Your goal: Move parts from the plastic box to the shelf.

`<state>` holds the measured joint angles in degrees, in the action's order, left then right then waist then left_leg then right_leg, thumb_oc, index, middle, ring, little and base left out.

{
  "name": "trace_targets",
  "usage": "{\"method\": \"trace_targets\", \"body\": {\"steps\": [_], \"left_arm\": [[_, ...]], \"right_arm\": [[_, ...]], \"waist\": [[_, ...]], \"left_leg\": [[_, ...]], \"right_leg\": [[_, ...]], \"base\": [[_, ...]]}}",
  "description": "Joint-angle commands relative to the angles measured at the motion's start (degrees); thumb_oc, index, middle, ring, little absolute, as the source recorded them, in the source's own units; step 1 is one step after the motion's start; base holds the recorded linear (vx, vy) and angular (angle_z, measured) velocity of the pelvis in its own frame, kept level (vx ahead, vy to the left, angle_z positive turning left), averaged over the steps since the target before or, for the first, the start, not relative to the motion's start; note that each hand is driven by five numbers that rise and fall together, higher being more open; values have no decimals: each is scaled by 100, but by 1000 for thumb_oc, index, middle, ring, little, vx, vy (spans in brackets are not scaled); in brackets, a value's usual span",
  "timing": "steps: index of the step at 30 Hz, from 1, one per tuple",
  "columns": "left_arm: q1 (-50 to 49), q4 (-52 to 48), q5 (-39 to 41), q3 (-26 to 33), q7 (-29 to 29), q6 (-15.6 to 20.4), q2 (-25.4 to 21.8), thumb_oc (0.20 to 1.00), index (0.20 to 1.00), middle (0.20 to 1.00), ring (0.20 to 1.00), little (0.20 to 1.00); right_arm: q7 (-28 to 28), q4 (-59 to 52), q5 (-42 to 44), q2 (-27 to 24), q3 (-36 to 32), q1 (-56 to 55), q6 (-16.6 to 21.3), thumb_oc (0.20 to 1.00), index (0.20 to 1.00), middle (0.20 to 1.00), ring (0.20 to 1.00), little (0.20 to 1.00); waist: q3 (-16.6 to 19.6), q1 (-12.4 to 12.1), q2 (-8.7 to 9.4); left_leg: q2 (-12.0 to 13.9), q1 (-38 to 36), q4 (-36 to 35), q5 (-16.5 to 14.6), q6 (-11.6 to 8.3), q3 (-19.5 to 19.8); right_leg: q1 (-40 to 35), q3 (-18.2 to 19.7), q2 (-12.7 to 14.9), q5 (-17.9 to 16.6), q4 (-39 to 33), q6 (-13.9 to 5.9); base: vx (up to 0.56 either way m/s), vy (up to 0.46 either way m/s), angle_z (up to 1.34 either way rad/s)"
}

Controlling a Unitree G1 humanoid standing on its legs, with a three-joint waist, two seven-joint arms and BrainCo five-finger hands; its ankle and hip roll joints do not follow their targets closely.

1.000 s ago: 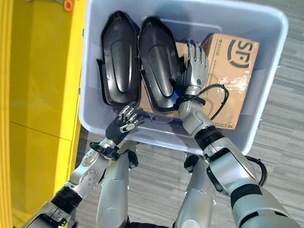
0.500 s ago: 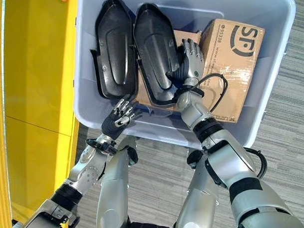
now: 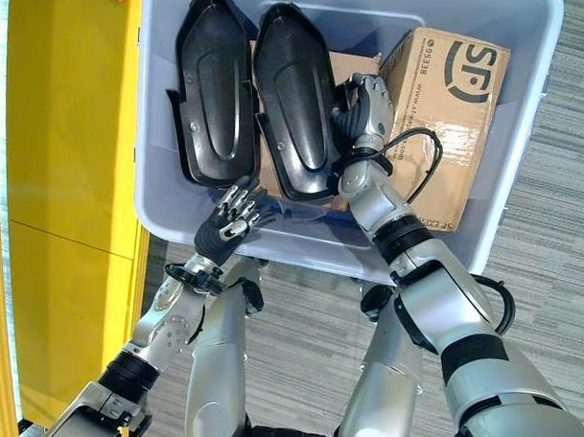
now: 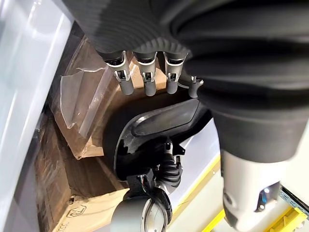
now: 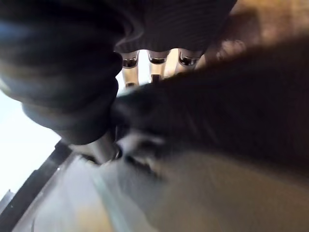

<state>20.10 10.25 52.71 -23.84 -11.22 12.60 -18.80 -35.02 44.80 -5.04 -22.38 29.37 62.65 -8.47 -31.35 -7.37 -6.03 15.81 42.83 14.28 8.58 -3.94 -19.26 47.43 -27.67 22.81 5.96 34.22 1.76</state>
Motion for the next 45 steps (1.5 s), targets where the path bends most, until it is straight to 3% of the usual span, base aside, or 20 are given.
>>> {"method": "trace_targets", "body": {"steps": [1, 5, 9, 17, 20, 23, 27, 34, 42, 45], "left_arm": [[-315, -337, -67, -298, -41, 240, 68, 1000, 1000, 1000, 1000, 1000], [-381, -346, -261, -275, -56, 398, 68, 1000, 1000, 1000, 1000, 1000], [-404, -363, -397, -302, 162, 812, -3, 1000, 1000, 1000, 1000, 1000], [-362, -424, -342, -220, 235, 950, -47, 1000, 1000, 1000, 1000, 1000], [-351, -421, -456, -200, 344, 1015, -72, 1000, 1000, 1000, 1000, 1000], [-294, -386, -1014, -162, 1024, 1073, -135, 1000, 1000, 1000, 1000, 1000], [-275, -458, -1023, -29, 1453, 749, -220, 1000, 1000, 1000, 1000, 1000], [-419, -630, -522, 145, 2040, -123, -117, 1000, 1000, 1000, 1000, 1000], [-869, -456, 603, -76, 1855, -841, 281, 1000, 1000, 1000, 1000, 1000], [-954, -419, 792, -205, 1433, -775, 401, 1000, 1000, 1000, 1000, 1000]], "right_arm": [[238, 427, 474, 434, 191, -826, 78, 200, 200, 200, 200, 200], [-113, 341, 420, 468, 142, -964, 142, 200, 200, 200, 200, 200], [-394, 299, 361, 478, 114, -1153, 244, 200, 200, 200, 200, 200], [-376, 285, 539, 508, 134, -1327, 312, 200, 200, 200, 200, 200], [-433, 274, 723, 539, 111, -1362, 526, 200, 200, 200, 200, 200], [-629, 159, 855, 569, 11, -1376, 907, 200, 200, 200, 200, 200], [-1029, -226, 678, 526, -183, -1427, 1231, 200, 200, 200, 200, 200], [-1616, -1758, -391, 454, -639, -1678, 1301, 200, 200, 200, 200, 200], [-1423, -3123, -1387, 442, -617, -1874, 1380, 200, 200, 200, 200, 200], [-1061, -3564, -1621, 473, -505, -1959, 1367, 200, 200, 200, 200, 200]], "waist": [[156, -292, -352], [156, -248, -317], [156, -129, -250], [156, 7, -150], [156, 32, -104], [156, 66, -41], [156, 119, 1], [169, 319, 49], [486, 462, 100], [610, 548, 124]], "left_leg": [[165, 106, 190, -345, -362, -132], [146, -208, 40, -322, -353, -205], [127, -828, -190, -296, -339, -325], [113, -1627, -373, -337, -310, -458], [117, -1951, -419, -356, -297, -521], [88, -2412, -577, -322, -307, -578], [19, -2864, -753, -294, -313, -602], [-39, -3691, -959, -315, -322, -684], [-41, -4130, -1103, -355, -339, -822], [-26, -4255, -1093, -392, -336, -881]], "right_leg": [[-81, 194, 158, -241, -6, -781], [-345, 193, 91, -316, -230, -800], [-844, 232, -31, -402, -553, -823], [-1534, 287, -141, -404, -862, -835], [-1833, 278, -156, -388, -931, -841], [-2272, 237, -177, -408, -1110, -873], [-2703, 228, -232, -423, -1304, -904], [-3570, 263, -348, -468, -1701, -942], [-4077, 291, -449, -527, -2089, -938], [-4196, 344, -495, -509, -2135, -916]], "base": [[0, 0, 0], [-3, 6, -1], [-9, 41, -8], [-5, 17, -14], [12, -4, -8], [27, 0, -13], [26, 12, -12], [53, 26, -8], [60, 25, -11], [67, 30, -7]]}}
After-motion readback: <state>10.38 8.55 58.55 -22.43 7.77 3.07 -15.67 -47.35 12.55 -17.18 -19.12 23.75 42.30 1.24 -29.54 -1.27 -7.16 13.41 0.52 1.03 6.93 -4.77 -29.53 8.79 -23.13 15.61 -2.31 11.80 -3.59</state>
